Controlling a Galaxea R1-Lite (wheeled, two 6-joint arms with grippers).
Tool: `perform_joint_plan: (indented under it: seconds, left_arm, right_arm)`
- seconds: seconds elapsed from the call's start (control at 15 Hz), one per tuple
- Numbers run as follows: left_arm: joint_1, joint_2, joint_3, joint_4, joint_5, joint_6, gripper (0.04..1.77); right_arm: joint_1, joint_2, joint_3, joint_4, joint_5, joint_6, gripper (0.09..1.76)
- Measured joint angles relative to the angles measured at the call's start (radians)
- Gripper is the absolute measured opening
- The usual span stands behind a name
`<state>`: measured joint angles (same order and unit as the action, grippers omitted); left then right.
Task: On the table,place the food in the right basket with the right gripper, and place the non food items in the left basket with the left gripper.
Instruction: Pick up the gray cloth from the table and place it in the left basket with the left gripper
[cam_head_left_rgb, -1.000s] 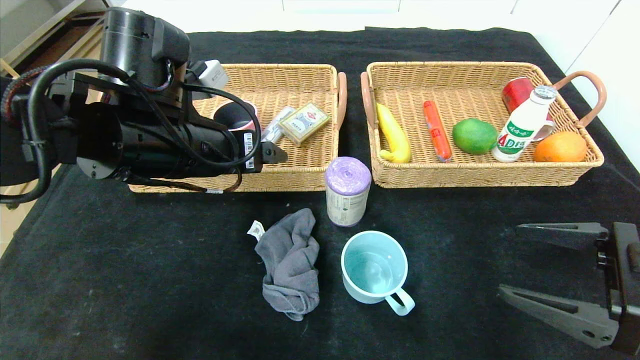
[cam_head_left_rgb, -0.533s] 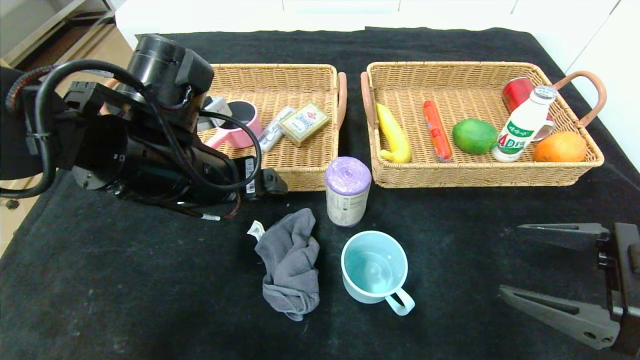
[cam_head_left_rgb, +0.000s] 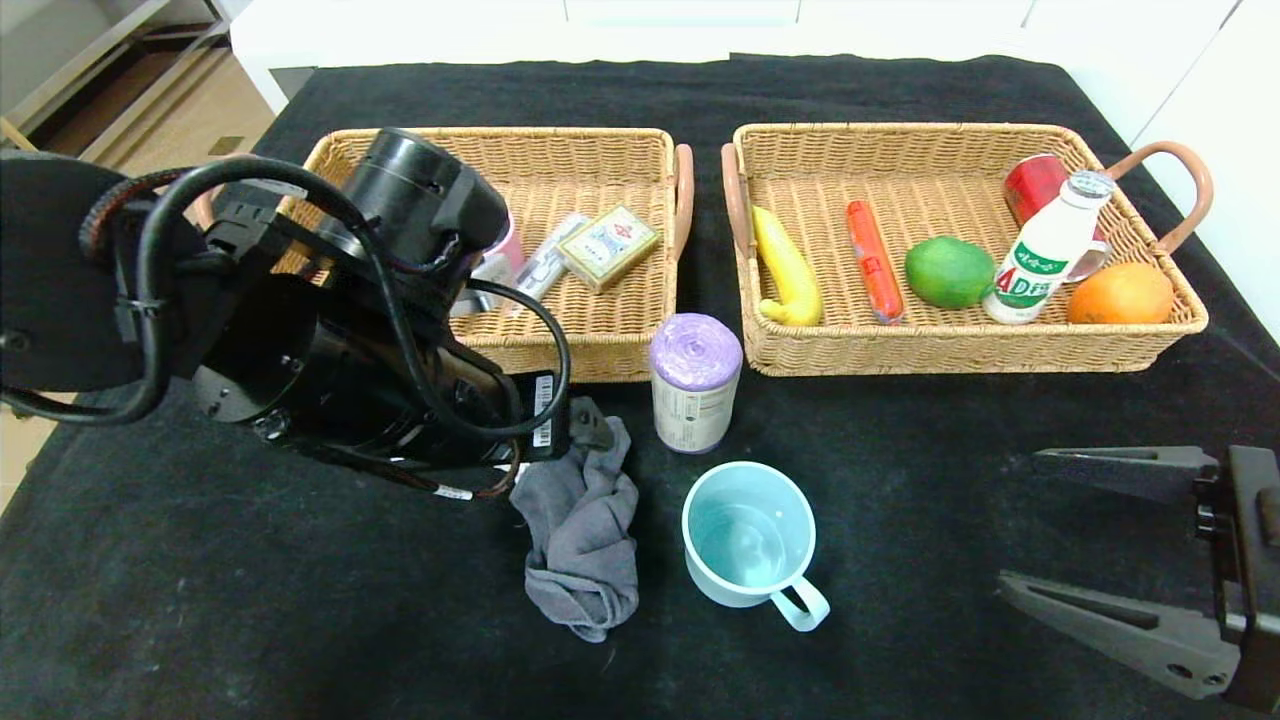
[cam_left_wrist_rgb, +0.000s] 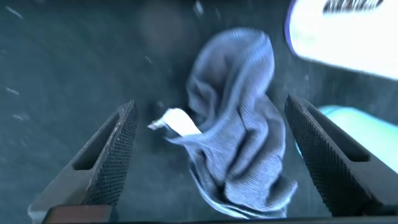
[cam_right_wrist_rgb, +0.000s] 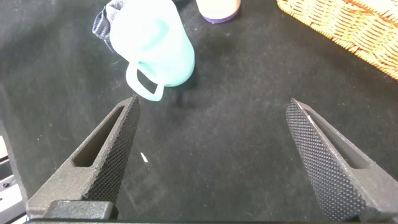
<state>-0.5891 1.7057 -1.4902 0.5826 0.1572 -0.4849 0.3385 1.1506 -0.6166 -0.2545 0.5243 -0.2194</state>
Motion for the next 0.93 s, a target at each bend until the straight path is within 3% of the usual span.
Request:
perform_joint_plan:
  seconds: [0.27, 0.67, 0.93]
  left_arm:
    - [-0.023, 0.024, 0.0, 0.054, -0.003, -0.024, 1.7]
    - [-0.029, 0.046, 0.006, 0.084, -0.064, -0.042, 1.71]
    - [-0.039, 0.066, 0.006, 0.131, -0.074, -0.041, 1.71]
  right_arm:
    - [0.0, 0.0, 0.0, 0.0, 0.0, 0.0, 1.71]
    - [0.0, 0.002, 0.001, 0.0, 0.0, 0.0, 1.71]
    - [0.0, 0.005, 0.002, 0.0, 0.0, -0.001, 1.71]
